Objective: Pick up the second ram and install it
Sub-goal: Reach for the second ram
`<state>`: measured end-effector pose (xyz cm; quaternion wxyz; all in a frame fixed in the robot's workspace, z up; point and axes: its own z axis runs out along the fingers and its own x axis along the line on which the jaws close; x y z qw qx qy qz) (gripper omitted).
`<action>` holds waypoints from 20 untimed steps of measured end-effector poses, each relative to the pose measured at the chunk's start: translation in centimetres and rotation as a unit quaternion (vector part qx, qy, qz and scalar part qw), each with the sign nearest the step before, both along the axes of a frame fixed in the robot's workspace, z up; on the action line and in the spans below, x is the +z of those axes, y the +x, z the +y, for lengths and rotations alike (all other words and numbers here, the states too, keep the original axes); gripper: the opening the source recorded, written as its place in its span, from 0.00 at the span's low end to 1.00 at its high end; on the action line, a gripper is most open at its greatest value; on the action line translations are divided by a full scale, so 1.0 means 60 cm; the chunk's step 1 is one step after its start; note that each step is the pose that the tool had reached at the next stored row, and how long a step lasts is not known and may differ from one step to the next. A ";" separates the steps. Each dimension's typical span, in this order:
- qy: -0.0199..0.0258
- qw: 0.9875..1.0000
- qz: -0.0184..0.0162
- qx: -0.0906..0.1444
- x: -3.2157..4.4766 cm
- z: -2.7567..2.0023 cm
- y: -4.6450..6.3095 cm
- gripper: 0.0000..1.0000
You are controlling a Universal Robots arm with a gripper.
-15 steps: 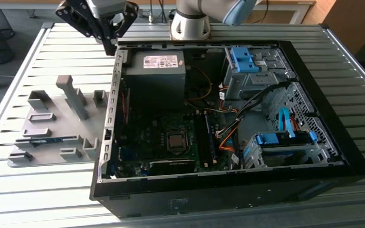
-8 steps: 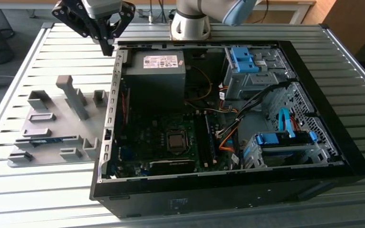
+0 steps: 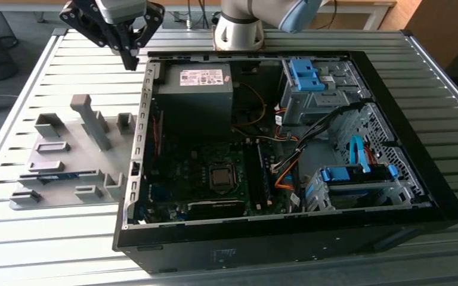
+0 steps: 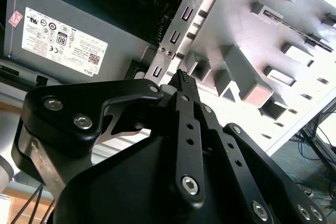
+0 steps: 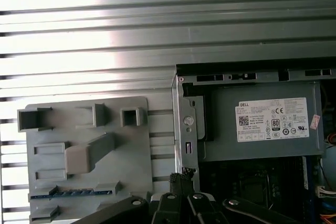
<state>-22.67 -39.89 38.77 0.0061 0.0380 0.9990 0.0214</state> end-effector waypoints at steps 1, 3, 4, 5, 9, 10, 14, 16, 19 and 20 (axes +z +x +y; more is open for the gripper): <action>0.000 1.000 0.000 0.000 0.000 0.0000 -0.001 0.10; 0.000 1.000 0.000 0.000 0.000 0.0000 -0.004 0.10; 0.000 1.000 0.000 0.000 0.000 0.0000 -0.005 0.10; 0.000 1.000 0.000 0.000 0.000 0.0000 -0.007 0.10; 0.000 1.000 0.000 0.000 -0.001 0.0000 -0.012 0.10; 0.000 1.000 0.000 0.000 -0.001 0.0000 -0.013 0.10; 0.000 1.000 0.000 0.000 -0.001 0.0000 -0.019 0.10; 0.000 1.000 0.000 0.000 -0.001 0.0000 -0.022 0.10; 0.000 1.000 0.000 0.000 -0.001 0.0000 -0.026 0.10; 0.000 1.000 0.001 0.000 -0.001 0.0000 -0.027 0.10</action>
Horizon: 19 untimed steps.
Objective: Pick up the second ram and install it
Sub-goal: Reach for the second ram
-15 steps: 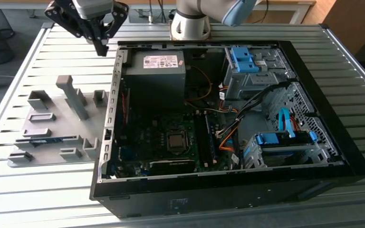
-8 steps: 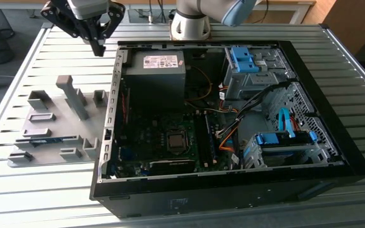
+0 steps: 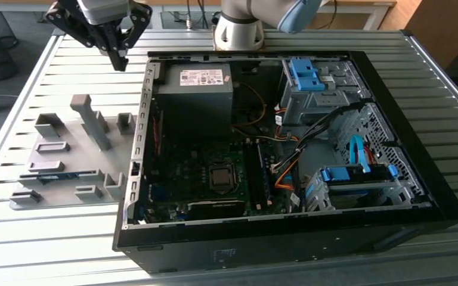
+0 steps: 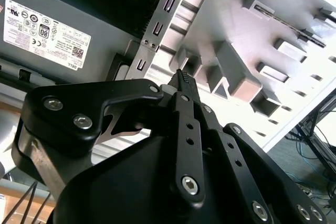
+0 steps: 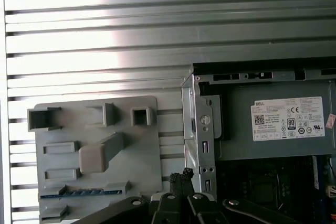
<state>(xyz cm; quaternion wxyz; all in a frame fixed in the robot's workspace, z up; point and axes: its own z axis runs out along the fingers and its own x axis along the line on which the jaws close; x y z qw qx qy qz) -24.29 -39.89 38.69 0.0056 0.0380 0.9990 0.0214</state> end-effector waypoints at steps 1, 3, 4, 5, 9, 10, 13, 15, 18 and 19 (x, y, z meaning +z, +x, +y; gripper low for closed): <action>0.000 1.000 0.000 0.000 0.000 0.0000 -0.001 0.10; 0.000 1.000 0.000 0.000 0.000 0.0000 -0.004 0.10; 0.000 1.000 0.000 0.000 0.000 0.0000 -0.005 0.10; 0.000 1.000 0.000 0.000 0.000 0.0000 -0.007 0.10; 0.000 1.000 0.000 0.000 -0.001 0.0000 -0.012 0.10; 0.000 1.000 0.000 0.000 -0.001 0.0000 -0.013 0.10; 0.000 1.000 0.000 0.000 -0.001 0.0000 -0.017 0.10; 0.000 1.000 0.000 0.000 -0.001 0.0000 -0.021 0.10; 0.000 1.000 0.000 0.000 -0.001 0.0000 -0.027 0.10; 0.000 1.000 0.000 0.000 -0.001 0.0000 -0.030 0.10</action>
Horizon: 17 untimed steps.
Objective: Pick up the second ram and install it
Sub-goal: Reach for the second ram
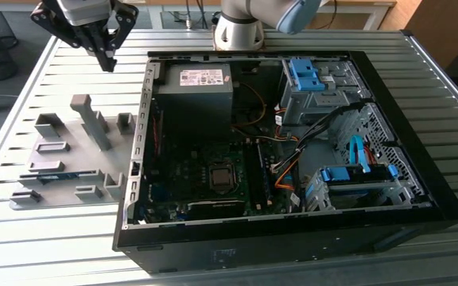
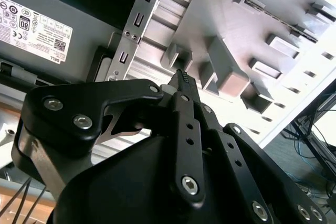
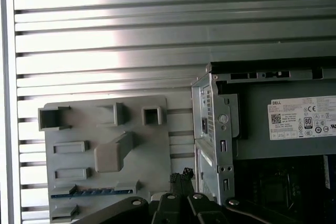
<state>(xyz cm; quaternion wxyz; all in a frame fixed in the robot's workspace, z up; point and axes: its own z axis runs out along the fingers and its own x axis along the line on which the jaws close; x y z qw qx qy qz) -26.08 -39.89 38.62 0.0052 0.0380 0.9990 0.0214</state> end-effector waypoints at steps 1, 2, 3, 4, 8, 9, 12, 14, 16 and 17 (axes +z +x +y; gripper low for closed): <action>0.000 1.000 0.000 0.000 0.000 0.0000 -0.003 0.10; 0.000 1.000 0.000 0.000 0.000 0.0000 -0.005 0.10; 0.000 1.000 0.000 0.000 0.000 0.0000 -0.008 0.10; 0.000 1.000 0.000 0.000 0.000 0.0000 -0.011 0.10; 0.000 1.000 0.000 0.000 0.000 -0.0007 -0.022 0.10; 0.000 1.000 0.000 0.000 0.000 -0.0020 -0.026 0.10; 0.000 1.000 0.000 0.000 -0.001 -0.0085 -0.036 0.10; 0.000 1.000 0.000 0.000 -0.001 -0.0138 -0.042 0.10; 0.000 1.000 0.000 0.000 -0.001 -0.0184 -0.048 0.10; 0.000 1.000 0.000 0.000 -0.001 -0.0193 -0.050 0.10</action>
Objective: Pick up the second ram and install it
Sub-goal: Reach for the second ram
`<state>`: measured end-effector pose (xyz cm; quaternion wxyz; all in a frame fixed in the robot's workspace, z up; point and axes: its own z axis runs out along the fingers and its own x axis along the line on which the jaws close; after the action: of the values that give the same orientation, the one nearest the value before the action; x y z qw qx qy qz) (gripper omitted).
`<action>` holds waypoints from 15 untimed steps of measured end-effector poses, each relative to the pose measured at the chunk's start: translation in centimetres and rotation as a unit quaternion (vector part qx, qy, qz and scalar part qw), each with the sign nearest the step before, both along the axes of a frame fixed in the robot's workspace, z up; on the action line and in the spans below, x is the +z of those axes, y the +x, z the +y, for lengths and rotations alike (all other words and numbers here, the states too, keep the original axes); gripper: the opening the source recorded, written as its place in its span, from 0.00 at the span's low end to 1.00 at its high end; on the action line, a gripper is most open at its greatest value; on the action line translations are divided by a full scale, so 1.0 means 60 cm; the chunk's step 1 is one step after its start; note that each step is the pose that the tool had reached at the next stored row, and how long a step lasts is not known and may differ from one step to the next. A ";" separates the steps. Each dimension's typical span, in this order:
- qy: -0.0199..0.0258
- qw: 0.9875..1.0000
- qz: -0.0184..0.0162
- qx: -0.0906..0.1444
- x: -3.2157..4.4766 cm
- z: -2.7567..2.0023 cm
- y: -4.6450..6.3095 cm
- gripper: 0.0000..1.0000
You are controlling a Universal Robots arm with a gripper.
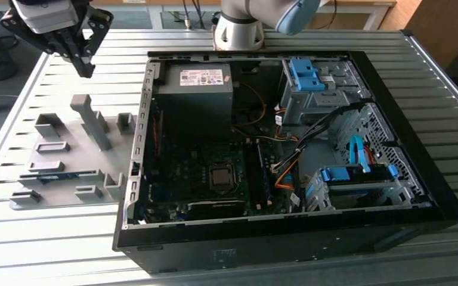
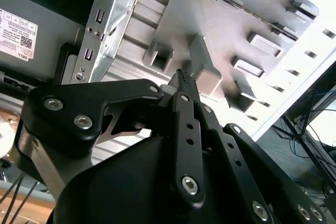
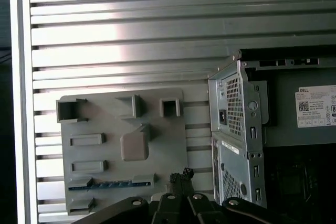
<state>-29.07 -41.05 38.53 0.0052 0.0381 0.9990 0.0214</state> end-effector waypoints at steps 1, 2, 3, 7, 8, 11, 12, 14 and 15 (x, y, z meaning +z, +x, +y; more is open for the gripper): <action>0.000 1.000 0.000 0.000 0.000 -0.0004 -0.001 0.10; 0.000 1.000 0.000 0.000 0.000 -0.0005 -0.002 0.10; 0.000 1.000 0.000 0.000 0.000 -0.0005 -0.002 0.10; 0.000 1.000 0.000 0.000 0.000 -0.0018 -0.003 0.10; 0.000 1.000 0.000 0.000 0.000 -0.0041 -0.004 0.10; 0.000 1.000 0.000 0.000 0.000 -0.0136 -0.011 0.10; -0.001 1.000 0.000 0.000 -0.001 -0.0168 -0.015 0.10; -0.001 1.000 0.000 0.000 -0.001 -0.0234 -0.023 0.10; -0.001 1.000 0.000 0.000 -0.001 -0.0264 -0.028 0.10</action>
<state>-30.72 -42.63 38.45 0.0052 0.0381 0.9990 0.0208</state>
